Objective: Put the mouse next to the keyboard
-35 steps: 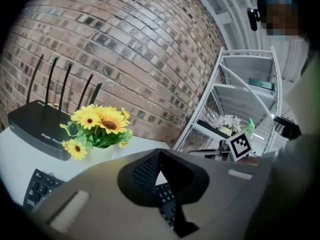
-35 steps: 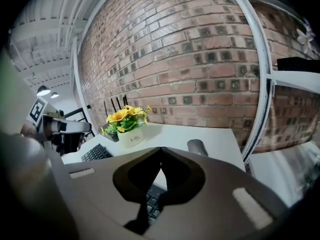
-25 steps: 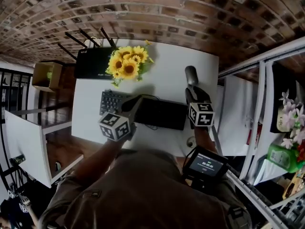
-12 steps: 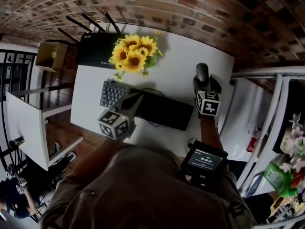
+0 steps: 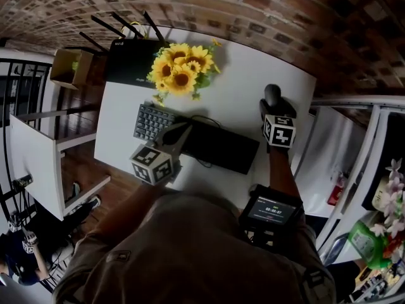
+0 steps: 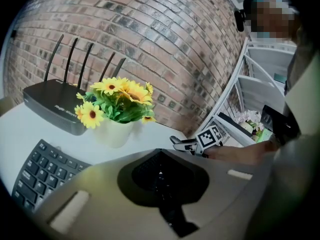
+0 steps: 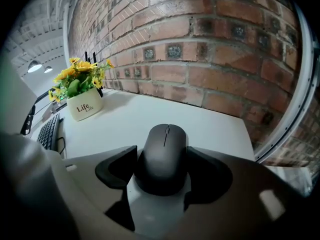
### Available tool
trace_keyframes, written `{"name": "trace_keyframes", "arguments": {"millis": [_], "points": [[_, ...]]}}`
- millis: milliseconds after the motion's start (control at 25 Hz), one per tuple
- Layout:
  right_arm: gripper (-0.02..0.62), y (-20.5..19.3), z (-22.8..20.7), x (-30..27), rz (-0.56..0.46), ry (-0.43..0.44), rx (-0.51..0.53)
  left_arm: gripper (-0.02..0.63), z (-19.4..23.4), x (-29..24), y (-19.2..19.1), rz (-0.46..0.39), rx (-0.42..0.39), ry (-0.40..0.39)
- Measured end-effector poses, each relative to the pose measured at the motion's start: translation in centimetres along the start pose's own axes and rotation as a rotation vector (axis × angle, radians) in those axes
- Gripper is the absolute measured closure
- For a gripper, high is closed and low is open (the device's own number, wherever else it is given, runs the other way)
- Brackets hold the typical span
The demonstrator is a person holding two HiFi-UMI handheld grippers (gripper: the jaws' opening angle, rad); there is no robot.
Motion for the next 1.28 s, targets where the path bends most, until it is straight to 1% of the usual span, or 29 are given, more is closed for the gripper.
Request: {"name": "trace_keyframes", "arguments": {"millis": [160,440,840,960,1280], "points": [[0.279,-0.1,0.0,0.1,0.008,0.002,0.003,0.609,-0.1,-0.1,0.0,0.0,-0.002,-0.006],[0.281,-0.7,0.0,1.7,-0.01,-0.005,-0.022,0.609,-0.7,-0.2,0.0,-0.007,-0.017,-0.034],[0.281,-4.5,0.5,4.5,0.054,-0.018,-0.048,0.609,-1.9,0.1,-0.2,0.006,-0.034,-0.089],[0.281,-5.1,0.5,4.7,0.064,-0.022,-0.052,0.609,-2.1,0.4,-0.4,0.007,-0.037,-0.095],[0.264,-5.0,0.3,4.6,0.077,-0.022,-0.027,0.609,-2.1,1.1,-0.5,0.001,-0.04,-0.091]]}}
Point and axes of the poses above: the fingertips, and each gripper's own axes: x backward along the fingers, z to its left, y out of its top, the point moved 7 cm from there along x, backward along the fingers, and after that the axes turned 4 degrees about -z, right-handed, at the moved point
